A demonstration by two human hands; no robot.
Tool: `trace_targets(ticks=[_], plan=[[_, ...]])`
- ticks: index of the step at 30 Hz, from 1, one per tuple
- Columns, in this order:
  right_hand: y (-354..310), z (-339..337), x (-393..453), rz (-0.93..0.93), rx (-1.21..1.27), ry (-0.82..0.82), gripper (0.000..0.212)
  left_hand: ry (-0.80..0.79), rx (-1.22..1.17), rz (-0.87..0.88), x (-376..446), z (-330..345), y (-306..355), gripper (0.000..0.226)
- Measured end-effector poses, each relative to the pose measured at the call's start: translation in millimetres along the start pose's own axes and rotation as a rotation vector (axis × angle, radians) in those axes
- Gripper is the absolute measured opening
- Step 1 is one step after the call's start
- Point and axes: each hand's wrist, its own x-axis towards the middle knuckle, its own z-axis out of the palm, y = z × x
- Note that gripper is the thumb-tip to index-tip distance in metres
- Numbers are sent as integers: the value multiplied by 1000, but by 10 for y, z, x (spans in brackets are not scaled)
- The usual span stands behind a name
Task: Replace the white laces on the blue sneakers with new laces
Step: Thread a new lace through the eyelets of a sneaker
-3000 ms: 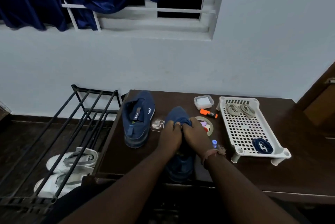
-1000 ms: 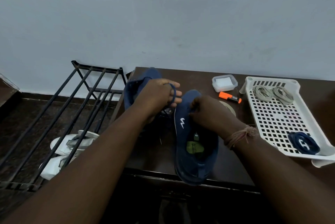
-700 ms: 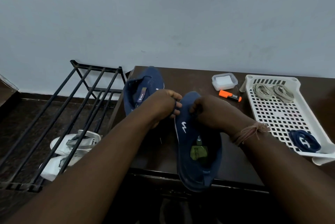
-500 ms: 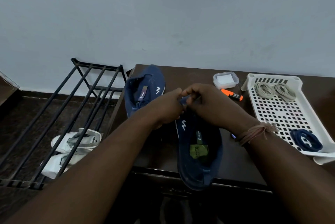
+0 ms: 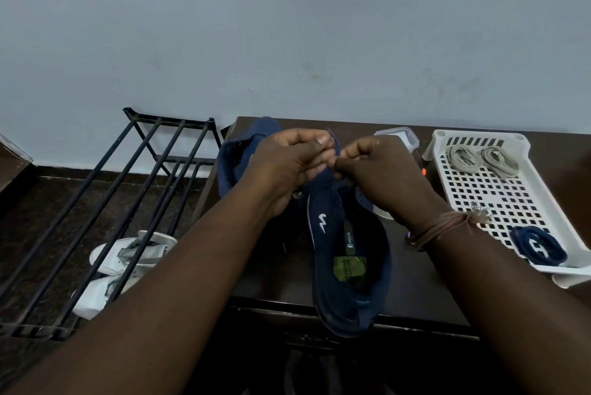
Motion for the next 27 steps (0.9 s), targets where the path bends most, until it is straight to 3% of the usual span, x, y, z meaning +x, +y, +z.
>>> trace_targets(ticks=[5,8,11,13,19,21,24,27], plan=[[-62,-7,-24,-123,-123,-34,19,-4,84,204,-73,119,-55,22],[-108,-61,-28,-270,-234,108,17,49,120,342,-80,172,-33,21],[-159,-95,-60,-388,-301,320,1,22,34,358,-98,171,38,21],[-126,-86,-30,-394,-337,360,10,29,11,373,-108,158,80,19],[202,-3,40,-126,-439,53,7,160,-186,396,-49,-41,227,18],[200,-5,57,-88,-357,4,8,212,-218,420,-8,-151,278,22],[61,39,30,76,64,-255,8,332,81,449,79,-303,245,27],[53,69,43,104,74,-273,18,436,484,434,110,-359,155,28]])
